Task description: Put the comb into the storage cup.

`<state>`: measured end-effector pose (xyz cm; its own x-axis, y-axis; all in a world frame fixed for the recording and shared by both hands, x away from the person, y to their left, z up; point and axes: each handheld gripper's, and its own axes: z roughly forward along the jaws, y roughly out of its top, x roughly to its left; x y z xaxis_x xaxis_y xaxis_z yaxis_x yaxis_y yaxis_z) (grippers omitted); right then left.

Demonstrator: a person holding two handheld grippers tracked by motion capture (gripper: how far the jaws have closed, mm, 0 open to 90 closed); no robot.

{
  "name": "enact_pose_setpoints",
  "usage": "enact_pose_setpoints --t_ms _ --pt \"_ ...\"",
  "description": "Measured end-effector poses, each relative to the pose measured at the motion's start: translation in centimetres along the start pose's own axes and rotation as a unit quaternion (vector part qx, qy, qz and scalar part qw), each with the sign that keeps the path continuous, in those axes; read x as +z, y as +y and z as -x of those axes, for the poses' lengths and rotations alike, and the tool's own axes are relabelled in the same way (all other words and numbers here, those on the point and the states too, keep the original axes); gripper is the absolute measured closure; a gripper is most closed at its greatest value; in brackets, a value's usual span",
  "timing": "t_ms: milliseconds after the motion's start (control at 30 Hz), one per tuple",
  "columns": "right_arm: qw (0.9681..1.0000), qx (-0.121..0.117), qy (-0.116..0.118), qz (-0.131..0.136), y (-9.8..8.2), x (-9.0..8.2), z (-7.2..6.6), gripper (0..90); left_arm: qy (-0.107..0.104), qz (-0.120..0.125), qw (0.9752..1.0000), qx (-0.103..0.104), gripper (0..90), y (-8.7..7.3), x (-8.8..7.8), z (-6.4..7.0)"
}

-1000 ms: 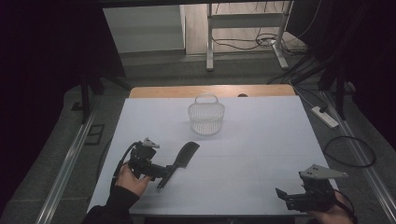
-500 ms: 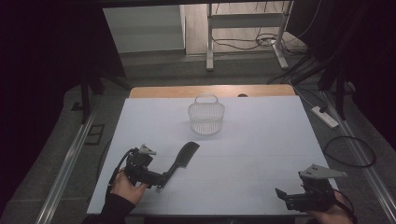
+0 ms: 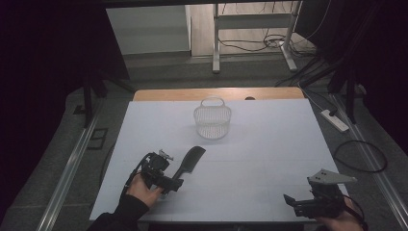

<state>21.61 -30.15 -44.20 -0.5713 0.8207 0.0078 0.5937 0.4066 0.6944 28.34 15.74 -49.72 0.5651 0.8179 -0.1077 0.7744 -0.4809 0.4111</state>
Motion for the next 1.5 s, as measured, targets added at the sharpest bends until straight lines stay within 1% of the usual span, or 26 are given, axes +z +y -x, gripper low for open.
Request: enact_pose_setpoints --t_ms 33,100,133,200,233,300,433,467,500,600,633,833,867,900,933,967,1000,1033,1067,1133,1167,1200,1267,1300,1500 --pt "1.0000 0.000 0.000 -0.001 0.0 0.0 0.0 1.2 0.000 0.000 1.0000 0.000 0.0 0.0 0.0 0.0" --pt "1.0000 0.000 0.000 -0.001 0.0 0.0 0.0 1.2 0.000 -0.013 0.9999 0.002 0.0 0.1 0.6 0.1" --pt "1.0000 -0.001 0.000 -0.001 0.0 0.0 0.0 1.2 0.000 -0.013 0.9999 0.002 0.0 0.1 0.6 0.1" --pt "1.0000 -0.001 0.000 -0.001 0.0 0.0 0.0 1.2 0.000 -0.030 0.9995 0.005 0.0 0.2 1.2 0.2" --pt "1.0000 -0.001 0.000 -0.001 0.0 0.0 0.0 1.2 0.000 -0.030 0.9995 0.005 0.0 0.2 1.2 0.2" --pt "1.0000 -0.001 0.000 -0.002 0.0 0.0 0.0 1.2 0.001 -0.041 0.9991 0.008 0.0 0.3 1.6 0.2" --pt "1.0000 -0.001 -0.001 -0.003 0.0 0.1 0.0 1.2 0.005 -0.056 0.9983 0.013 0.0 0.5 2.2 0.4" --pt "1.0000 -0.001 0.000 -0.003 0.0 0.1 0.0 1.2 0.007 -0.063 0.9979 0.014 0.0 0.5 2.5 0.5" --pt "1.0000 -0.001 0.000 -0.003 0.0 0.1 0.0 1.2 0.007 -0.063 0.9979 0.014 0.0 0.5 2.5 0.5" --pt "1.0000 -0.001 0.000 -0.003 0.0 0.1 0.0 1.2 0.015 -0.085 0.9961 0.019 0.0 0.5 3.0 0.6" --pt "1.0000 -0.001 0.000 -0.003 0.0 0.1 0.0 1.2 0.018 -0.086 0.9959 0.023 0.0 0.5 3.1 0.6" --pt "1.0000 -0.001 -0.001 -0.004 0.0 0.1 0.0 1.2 0.021 -0.089 0.9956 0.022 0.9 0.6 3.1 0.7" --pt "1.0000 -0.001 -0.001 -0.005 0.0 0.1 0.0 1.2 0.022 -0.084 0.9960 0.021 4.3 0.6 2.8 0.7" --pt "1.0000 -0.001 -0.001 -0.004 0.0 0.1 0.0 1.2 0.022 -0.084 0.9960 0.021 9.9 0.6 2.8 0.7" --pt "1.0000 -0.001 -0.001 -0.005 0.0 0.1 0.0 1.2 0.020 -0.070 0.9970 0.026 18.9 0.6 2.2 0.7" --pt "1.0000 -0.001 -0.001 -0.005 0.0 0.1 0.0 1.2 0.020 -0.070 0.9970 0.026 28.9 0.6 2.2 0.7" --pt "1.0000 -0.001 -0.001 -0.005 0.0 0.1 0.0 1.2 0.020 -0.064 0.9975 0.024 36.6 0.6 2.1 0.7" --pt "1.0000 -0.001 -0.001 -0.005 0.0 0.1 0.0 1.2 0.020 -0.063 0.9976 0.023 36.6 0.6 2.0 0.6" --pt "1.0000 -0.001 -0.001 -0.005 0.0 0.1 0.0 1.2 0.019 -0.060 0.9978 0.023 41.4 0.6 1.9 0.5" --pt "1.0000 -0.001 -0.001 -0.005 0.0 0.1 -0.1 1.2 0.016 -0.057 0.9979 0.027 58.1 0.6 1.8 0.5" --pt "1.0000 -0.001 -0.001 -0.005 0.0 0.1 -0.1 1.2 0.016 -0.057 0.9979 0.027 61.9 0.6 1.8 0.5" --pt "1.0000 -0.002 -0.001 -0.006 0.0 0.1 -0.1 1.2 0.013 -0.057 0.9978 0.032 67.4 0.6 1.8 0.6" --pt "1.0000 -0.002 -0.001 -0.006 0.0 0.1 -0.1 1.2 0.013 -0.057 0.9978 0.032 68.6 0.6 1.8 0.6" --pt "1.0000 -0.002 -0.001 -0.006 0.0 0.1 -0.1 1.2 0.009 -0.056 0.9978 0.032 71.6 0.6 1.8 0.6" --pt "1.0000 -0.003 -0.001 -0.006 0.1 0.1 -0.1 1.2 0.002 -0.058 0.9980 0.026 72.4 0.7 1.7 0.4"
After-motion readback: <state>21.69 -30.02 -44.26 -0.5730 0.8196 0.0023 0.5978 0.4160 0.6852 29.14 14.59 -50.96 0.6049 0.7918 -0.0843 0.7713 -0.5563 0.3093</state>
